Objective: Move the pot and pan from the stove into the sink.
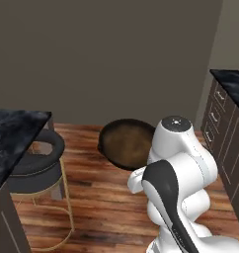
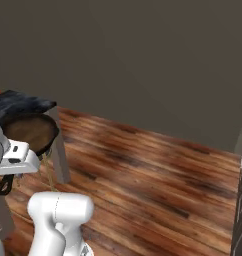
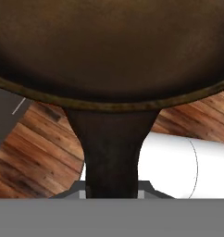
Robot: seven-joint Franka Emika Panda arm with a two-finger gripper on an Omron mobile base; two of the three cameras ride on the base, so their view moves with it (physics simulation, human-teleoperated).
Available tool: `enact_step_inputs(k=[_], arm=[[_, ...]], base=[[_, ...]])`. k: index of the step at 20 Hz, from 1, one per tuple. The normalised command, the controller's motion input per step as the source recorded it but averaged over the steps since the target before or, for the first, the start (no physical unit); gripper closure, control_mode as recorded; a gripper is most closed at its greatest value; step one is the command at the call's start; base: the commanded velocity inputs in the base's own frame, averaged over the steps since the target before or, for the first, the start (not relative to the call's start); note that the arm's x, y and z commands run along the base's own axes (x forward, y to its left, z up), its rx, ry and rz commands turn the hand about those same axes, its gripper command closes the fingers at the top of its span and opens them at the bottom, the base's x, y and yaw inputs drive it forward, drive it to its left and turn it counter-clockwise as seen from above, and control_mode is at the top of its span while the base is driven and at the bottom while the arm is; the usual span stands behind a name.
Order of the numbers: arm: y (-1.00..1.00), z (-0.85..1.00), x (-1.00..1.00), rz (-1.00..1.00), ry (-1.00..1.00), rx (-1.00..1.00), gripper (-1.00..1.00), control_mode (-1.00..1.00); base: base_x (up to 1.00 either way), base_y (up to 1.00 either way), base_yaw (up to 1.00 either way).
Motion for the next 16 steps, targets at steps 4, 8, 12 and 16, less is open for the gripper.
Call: enact_step_inputs(k=[4, 8, 12, 16], arm=[[0.00, 0.00, 0.00, 0.00, 0.00, 0.00, 1.00, 1.00], [0.00, 0.00, 0.00, 0.00, 0.00, 0.00, 1.00, 1.00], [0.00, 0.00, 0.00, 0.00, 0.00, 0.00, 1.00, 1.00], [0.00, 0.00, 0.00, 0.00, 0.00, 0.00, 1.00, 1.00]], base=[[-0.22, -0.09, 0.46], [-0.22, -0.08, 0.46], [-0.20, -0.06, 0.47], [-0.19, -0.06, 0.47]])
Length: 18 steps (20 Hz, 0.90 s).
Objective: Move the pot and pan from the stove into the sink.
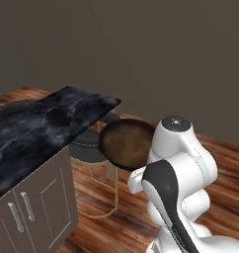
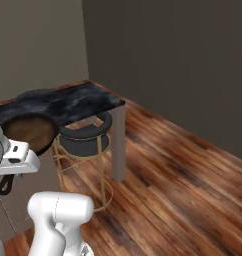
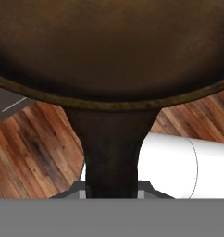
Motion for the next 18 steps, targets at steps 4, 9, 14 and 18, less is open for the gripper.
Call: enact_step_inputs(k=[4, 9, 14, 18], arm=[[0.00, 0.00, 0.00, 0.00, 0.00, 0.00, 1.00, 1.00], [0.00, 0.00, 0.00, 0.00, 0.00, 0.00, 1.00, 1.00], [0.00, 0.00, 0.00, 0.00, 0.00, 0.00, 1.00, 1.00], [0.00, 0.00, 0.00, 0.00, 0.00, 0.00, 1.00, 1.00]], base=[[-0.19, -0.05, 0.47], [-0.17, -0.04, 0.48], [-0.17, -0.04, 0.48], [-0.16, -0.04, 0.48]])
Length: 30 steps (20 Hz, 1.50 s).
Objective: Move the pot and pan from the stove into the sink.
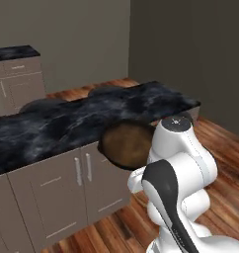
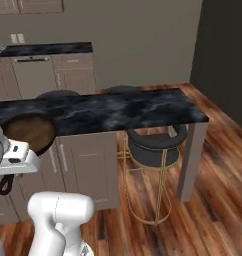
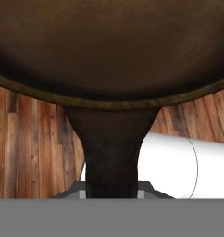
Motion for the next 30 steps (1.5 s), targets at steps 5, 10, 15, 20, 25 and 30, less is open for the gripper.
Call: enact_step_inputs(k=[5, 10, 15, 20, 25, 30], arm=[[0.00, 0.00, 0.00, 0.00, 0.00, 0.00, 1.00, 1.00], [0.00, 0.00, 0.00, 0.00, 0.00, 0.00, 1.00, 1.00], [0.00, 0.00, 0.00, 0.00, 0.00, 0.00, 1.00, 1.00], [0.00, 0.00, 0.00, 0.00, 0.00, 0.00, 1.00, 1.00], [0.00, 0.00, 0.00, 0.00, 0.00, 0.00, 1.00, 1.00], [0.00, 0.00, 0.00, 0.00, 0.00, 0.00, 1.00, 1.00]], base=[[-0.16, -0.04, 0.48], [-0.14, -0.08, 0.47], [-0.05, -0.13, 0.27], [0.01, 0.11, 0.00], [0.08, 0.69, 0.00], [0.11, 0.80, 0.00]])
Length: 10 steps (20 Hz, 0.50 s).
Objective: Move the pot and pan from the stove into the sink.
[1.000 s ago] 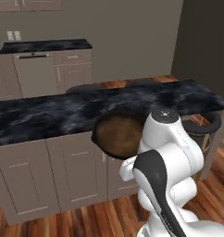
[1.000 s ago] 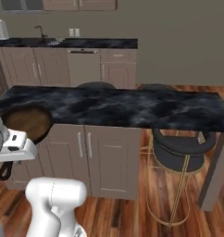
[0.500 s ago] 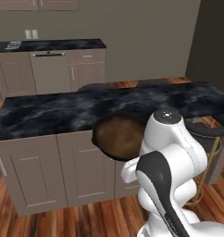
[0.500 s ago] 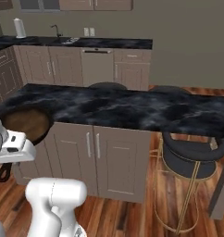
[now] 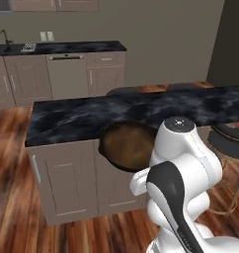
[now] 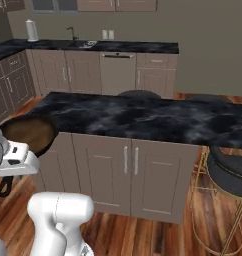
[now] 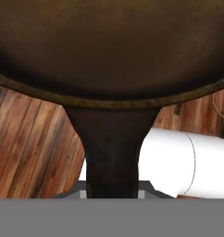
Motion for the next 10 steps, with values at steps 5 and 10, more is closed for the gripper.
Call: enact_step_inputs(k=[5, 10], arm=[[0.00, 0.00, 0.00, 0.00, 0.00, 0.00, 1.00, 1.00], [0.00, 0.00, 0.00, 0.00, 0.00, 0.00, 1.00, 1.00]], base=[[0.08, 0.85, 0.00], [0.08, 0.87, 0.00]])
